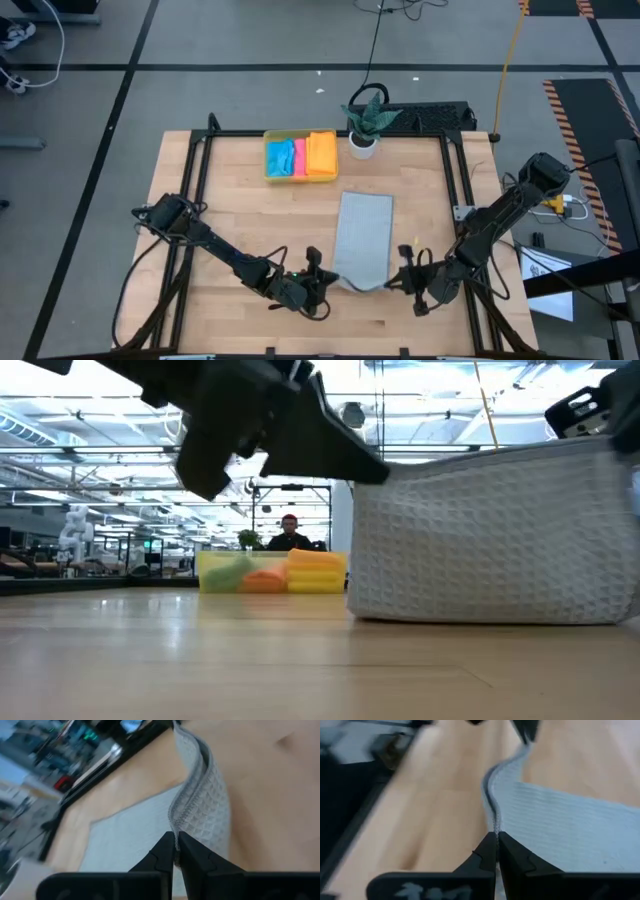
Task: Fold microfiber towels
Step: Fold the gray microfiber cloth
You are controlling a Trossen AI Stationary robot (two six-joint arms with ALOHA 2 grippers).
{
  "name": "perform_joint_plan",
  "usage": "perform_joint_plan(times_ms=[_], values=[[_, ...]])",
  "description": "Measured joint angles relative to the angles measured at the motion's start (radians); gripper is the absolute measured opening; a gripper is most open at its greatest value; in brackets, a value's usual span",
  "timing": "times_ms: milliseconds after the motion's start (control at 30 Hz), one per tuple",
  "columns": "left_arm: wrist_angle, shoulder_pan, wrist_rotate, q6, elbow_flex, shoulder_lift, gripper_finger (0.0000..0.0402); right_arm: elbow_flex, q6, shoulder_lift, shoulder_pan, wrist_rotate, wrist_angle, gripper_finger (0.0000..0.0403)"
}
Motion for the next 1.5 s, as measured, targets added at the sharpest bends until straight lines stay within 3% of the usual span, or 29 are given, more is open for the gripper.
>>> perform_joint_plan(times_ms=[167,433,567,733,967,1233,1500], values=[[-0.028,0.058,-0.067,-0.046,0.0,-0.004,0.003,0.0,0.178,-0.015,-0.018,0.101,-0.159,0.0001],[-0.057,0.186,-0.053,-0.143,-0.014,-0.004,0.003,0.0,0.36,-0.015,-0.048,0.248,-0.341,0.0],[-0.057,0.237,-0.003,-0.166,-0.02,-0.004,0.003,0.0,0.404,-0.015,-0.09,0.255,-0.41,0.0],[-0.053,0.284,0.072,-0.174,-0.021,-0.004,0.003,0.0,0.414,-0.015,-0.152,0.251,-0.466,0.0],[-0.05,0.321,0.077,-0.175,-0.021,-0.003,0.003,-0.006,0.377,-0.015,-0.231,0.269,-0.466,0.0],[-0.047,0.343,-0.073,-0.222,-0.021,-0.003,0.003,-0.101,0.388,-0.016,-0.329,0.285,-0.442,0.0],[-0.038,0.35,-0.052,-0.211,-0.021,-0.003,0.003,-0.12,0.285,-0.016,-0.354,0.305,-0.356,0.0]])
